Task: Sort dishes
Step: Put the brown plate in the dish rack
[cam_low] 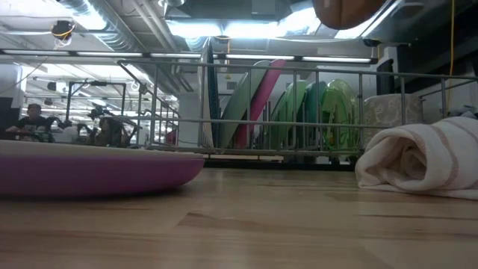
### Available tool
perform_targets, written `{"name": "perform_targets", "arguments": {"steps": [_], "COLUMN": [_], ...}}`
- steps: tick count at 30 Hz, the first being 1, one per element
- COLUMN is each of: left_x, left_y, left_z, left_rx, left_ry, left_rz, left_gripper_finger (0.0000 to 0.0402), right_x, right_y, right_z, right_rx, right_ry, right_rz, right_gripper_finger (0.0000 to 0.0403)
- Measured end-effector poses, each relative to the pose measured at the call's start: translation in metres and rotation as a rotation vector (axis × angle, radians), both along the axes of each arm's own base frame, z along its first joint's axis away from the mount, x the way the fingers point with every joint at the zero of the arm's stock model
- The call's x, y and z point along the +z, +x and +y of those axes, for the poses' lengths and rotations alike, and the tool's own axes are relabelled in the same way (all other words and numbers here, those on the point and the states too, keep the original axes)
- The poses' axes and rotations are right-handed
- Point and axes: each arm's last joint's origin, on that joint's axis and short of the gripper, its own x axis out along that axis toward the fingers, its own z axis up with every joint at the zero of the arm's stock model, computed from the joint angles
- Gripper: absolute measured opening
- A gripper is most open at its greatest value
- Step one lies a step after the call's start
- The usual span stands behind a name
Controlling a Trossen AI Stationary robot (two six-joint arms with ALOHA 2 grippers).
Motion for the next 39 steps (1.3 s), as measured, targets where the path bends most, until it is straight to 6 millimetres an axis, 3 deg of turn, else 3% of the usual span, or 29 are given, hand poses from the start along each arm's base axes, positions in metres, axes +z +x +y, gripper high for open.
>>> {"name": "perform_targets", "arguments": {"steps": [5, 13, 19, 29, 39], "left_x": [0.000, 0.000, 0.000, 0.000, 0.000], "left_y": [0.000, 0.000, 0.000, 0.000, 0.000], "left_z": [0.000, 0.000, 0.000, 0.000, 0.000], "left_rx": [0.018, 0.028, 0.027, 0.027, 0.026], "left_ry": [-0.022, -0.039, -0.036, -0.034, -0.035], "left_rz": [-0.023, -0.037, -0.035, -0.034, -0.034], "left_gripper_finger": [0.0098, 0.0098, 0.0098, 0.0098, 0.0098], "right_x": [-0.022, -0.060, -0.074, -0.099, -0.110], "right_y": [0.001, 0.013, 0.016, 0.029, 0.047], "right_z": [-0.005, -0.010, -0.010, -0.013, -0.034], "right_rx": [0.115, 0.104, 0.082, -0.109, -0.238], "right_ry": [0.050, 0.140, 0.170, 0.248, 0.310], "right_rz": [-0.152, -0.129, -0.126, -0.127, -0.103], "right_gripper_finger": [0.0015, 0.0016, 0.0016, 0.0016, 0.0016]}}
